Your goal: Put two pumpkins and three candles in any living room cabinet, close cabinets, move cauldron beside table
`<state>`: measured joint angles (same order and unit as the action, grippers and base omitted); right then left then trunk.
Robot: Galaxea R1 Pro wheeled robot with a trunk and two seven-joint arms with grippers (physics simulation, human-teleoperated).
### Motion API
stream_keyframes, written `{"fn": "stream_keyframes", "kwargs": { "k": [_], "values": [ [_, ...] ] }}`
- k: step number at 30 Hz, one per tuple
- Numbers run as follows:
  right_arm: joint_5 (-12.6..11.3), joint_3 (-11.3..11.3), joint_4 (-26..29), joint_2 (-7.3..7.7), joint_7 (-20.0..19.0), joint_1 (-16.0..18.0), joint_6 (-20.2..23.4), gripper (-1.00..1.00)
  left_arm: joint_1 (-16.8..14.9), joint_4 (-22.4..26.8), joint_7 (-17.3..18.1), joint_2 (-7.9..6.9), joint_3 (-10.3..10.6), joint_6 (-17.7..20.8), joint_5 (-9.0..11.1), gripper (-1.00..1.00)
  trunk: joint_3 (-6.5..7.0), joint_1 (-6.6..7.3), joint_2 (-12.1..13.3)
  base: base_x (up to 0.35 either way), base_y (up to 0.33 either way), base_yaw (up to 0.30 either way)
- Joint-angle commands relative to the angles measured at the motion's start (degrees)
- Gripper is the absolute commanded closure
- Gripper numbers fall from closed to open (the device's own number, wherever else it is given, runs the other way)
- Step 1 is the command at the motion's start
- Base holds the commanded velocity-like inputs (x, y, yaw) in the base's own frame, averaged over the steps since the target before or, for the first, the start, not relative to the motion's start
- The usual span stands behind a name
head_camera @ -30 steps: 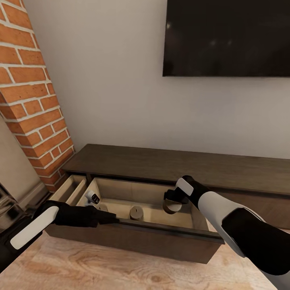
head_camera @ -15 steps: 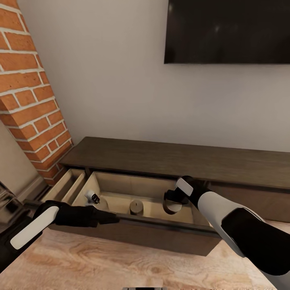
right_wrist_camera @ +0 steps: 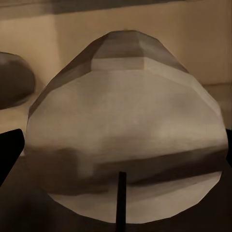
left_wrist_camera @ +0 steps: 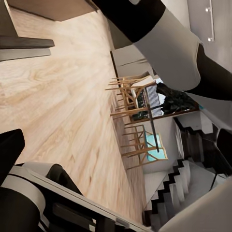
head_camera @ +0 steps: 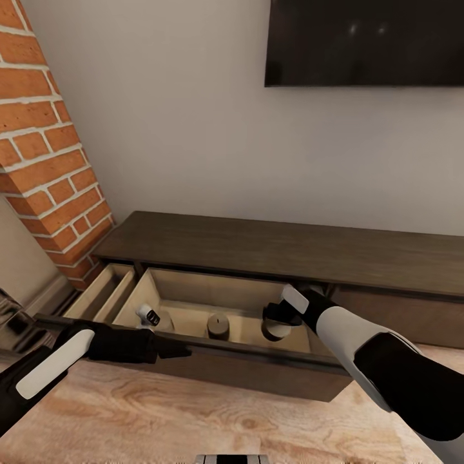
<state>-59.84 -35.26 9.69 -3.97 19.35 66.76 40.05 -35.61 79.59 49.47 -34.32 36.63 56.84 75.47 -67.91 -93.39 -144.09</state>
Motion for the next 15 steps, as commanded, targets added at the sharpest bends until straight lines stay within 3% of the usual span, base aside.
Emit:
{"fn": "stream_keyframes", "kwargs": {
  "k": [1,14,15],
  "values": [
    [-0.7,-0.4,0.1,0.01,0.5,0.0,0.0,1.00,-0.1,0.1,0.1,-0.04,0.1,0.2,0.2,-1.00,-0.28,-0.01,0.0,0.000,0.000,0.000],
    [0.3,-1.4,0.2,-0.07,0.5,0.0,-0.1,1.00,-0.1,0.3,0.1,-0.04,0.1,0.2,0.2,-1.00,-0.72,-0.06,-0.1,0.000,0.000,0.000],
    [0.3,-1.4,0.2,-0.07,0.5,0.0,-0.2,-1.00,-0.1,0.3,0.1,-0.04,0.1,0.2,0.2,-1.00,-0.72,-0.06,-0.1,0.000,0.000,0.000]
  ]
}}
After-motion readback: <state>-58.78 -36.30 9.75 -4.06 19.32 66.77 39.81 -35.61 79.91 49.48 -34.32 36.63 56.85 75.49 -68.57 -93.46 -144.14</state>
